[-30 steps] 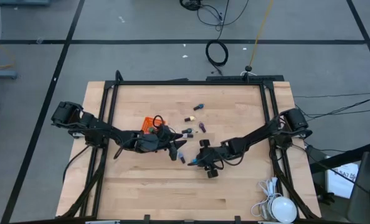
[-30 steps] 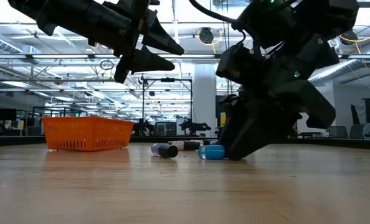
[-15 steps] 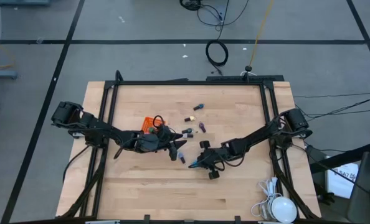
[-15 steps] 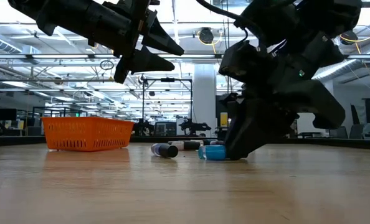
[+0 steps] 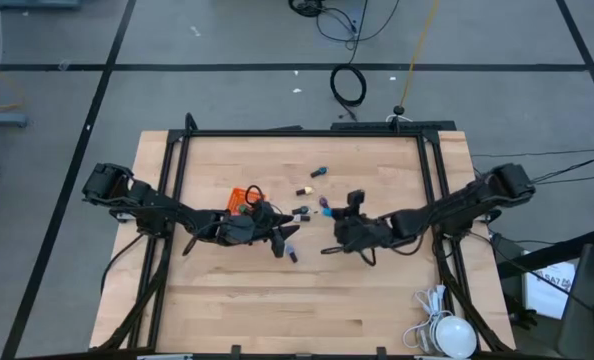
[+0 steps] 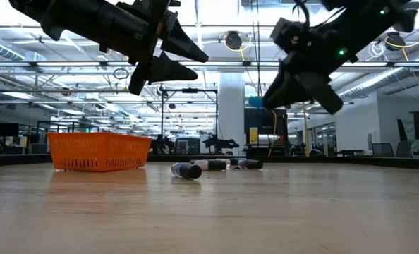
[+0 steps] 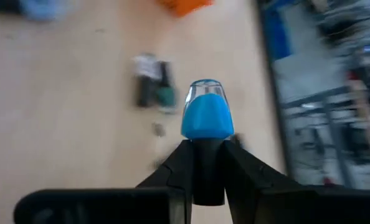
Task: Pick & Place Nail Polish
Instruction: Put the blue nail polish into the orange basket
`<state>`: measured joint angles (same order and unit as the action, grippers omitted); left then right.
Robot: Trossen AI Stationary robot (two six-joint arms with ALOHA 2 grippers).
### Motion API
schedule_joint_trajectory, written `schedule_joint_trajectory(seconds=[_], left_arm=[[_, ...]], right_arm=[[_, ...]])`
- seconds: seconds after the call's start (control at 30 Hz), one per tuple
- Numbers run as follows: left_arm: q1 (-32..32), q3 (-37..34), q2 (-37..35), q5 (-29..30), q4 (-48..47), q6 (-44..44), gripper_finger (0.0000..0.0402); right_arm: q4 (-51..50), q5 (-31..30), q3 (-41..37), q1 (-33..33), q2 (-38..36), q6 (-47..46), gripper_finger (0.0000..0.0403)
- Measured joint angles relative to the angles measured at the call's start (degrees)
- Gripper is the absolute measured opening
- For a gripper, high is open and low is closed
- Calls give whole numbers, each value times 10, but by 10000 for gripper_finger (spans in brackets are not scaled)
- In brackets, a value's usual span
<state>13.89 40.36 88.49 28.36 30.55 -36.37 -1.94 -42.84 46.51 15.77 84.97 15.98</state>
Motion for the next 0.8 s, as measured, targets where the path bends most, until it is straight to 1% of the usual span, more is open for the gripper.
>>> schedule_joint_trajectory(seconds=[0.17, 0.27, 0.37, 0.43, 0.6, 0.8], left_arm=[[0, 0, 0, 0, 6, -56, 175], [0, 0, 0, 0, 9, -58, 175], [0, 0, 0, 1, 13, -58, 175], [0, 0, 0, 2, 12, -58, 175], [-6, 0, 0, 2, 14, -63, 175], [-11, 0, 0, 4, 16, -62, 177]], right_arm=[[161, -49, -56, 4, -6, 98, 47], [264, -51, -79, 11, -6, 138, 47], [334, -49, -95, 16, -6, 163, 47], [348, -48, -96, 17, -6, 167, 47], [351, 12, -96, 21, -6, 164, 47], [355, 11, -96, 20, -6, 149, 47]])
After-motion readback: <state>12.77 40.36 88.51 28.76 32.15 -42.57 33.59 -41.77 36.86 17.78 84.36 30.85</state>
